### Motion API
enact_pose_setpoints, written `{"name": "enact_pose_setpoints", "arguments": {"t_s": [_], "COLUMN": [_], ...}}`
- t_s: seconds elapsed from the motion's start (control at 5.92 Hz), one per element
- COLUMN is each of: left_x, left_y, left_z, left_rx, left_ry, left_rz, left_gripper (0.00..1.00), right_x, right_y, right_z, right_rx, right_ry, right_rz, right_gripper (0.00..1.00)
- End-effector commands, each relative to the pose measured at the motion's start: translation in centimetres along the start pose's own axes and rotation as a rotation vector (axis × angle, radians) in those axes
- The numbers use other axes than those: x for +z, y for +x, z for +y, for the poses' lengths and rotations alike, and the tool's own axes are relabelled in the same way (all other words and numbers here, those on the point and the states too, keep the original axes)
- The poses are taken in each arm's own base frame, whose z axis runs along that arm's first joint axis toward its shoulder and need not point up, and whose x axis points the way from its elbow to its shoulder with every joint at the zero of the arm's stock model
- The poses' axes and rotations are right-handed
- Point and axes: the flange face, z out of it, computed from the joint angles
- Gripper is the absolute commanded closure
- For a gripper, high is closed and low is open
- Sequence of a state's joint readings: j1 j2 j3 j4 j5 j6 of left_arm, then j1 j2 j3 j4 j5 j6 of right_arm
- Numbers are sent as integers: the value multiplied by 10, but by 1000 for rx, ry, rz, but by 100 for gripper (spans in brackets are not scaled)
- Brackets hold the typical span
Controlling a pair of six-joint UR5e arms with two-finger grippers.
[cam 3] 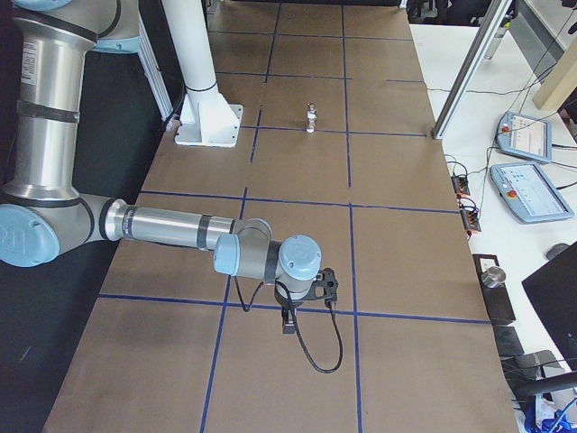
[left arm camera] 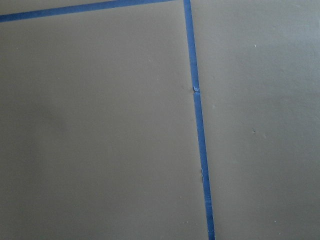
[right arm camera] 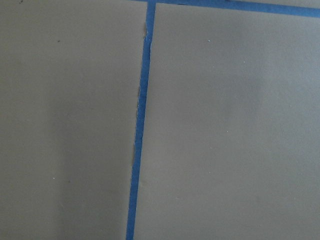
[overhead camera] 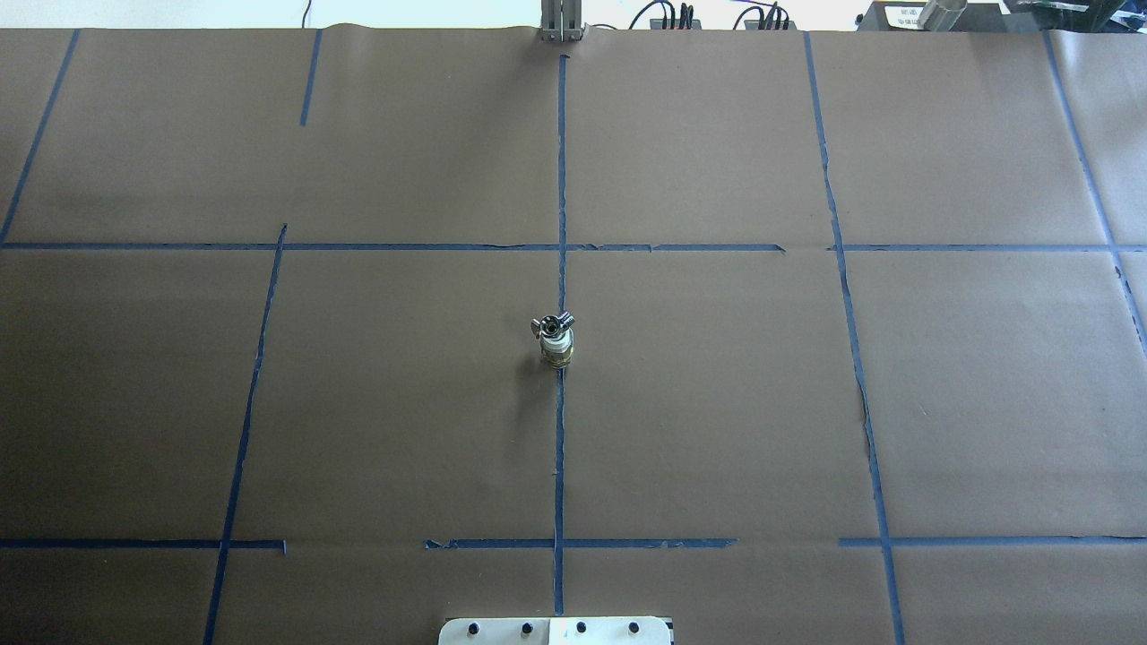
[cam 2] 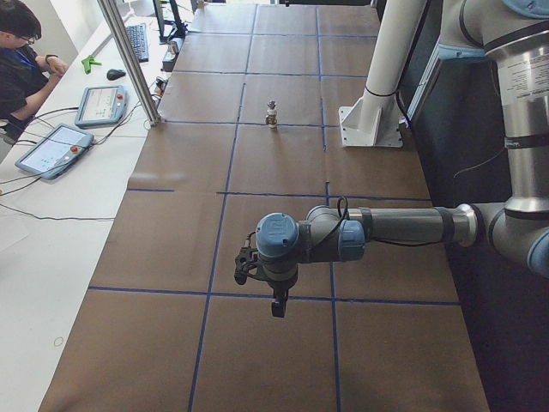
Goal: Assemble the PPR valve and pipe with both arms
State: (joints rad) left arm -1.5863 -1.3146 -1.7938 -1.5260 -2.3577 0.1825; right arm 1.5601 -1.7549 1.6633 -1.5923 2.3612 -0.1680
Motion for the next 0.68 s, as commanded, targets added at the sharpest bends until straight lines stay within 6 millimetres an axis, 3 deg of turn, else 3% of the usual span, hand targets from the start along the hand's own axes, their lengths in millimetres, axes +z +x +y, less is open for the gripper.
{"name": "enact_pose_setpoints", "arguments": {"t_s": [0.0, 0.51], "left_x": [0, -2], "left_y": [1, 3], "left_z": [-1, -5], "left_rx": [3, 11], "left_ry": [1, 6], "left_rz": [0, -1], "left_gripper": [0, 0], "right_x": [0, 0], "right_y": [0, -1], "right_z": [0, 0], "right_rx": [0, 0], "right_ry": [0, 1], "right_rz": [-4, -4], "right_gripper": [0, 0]}}
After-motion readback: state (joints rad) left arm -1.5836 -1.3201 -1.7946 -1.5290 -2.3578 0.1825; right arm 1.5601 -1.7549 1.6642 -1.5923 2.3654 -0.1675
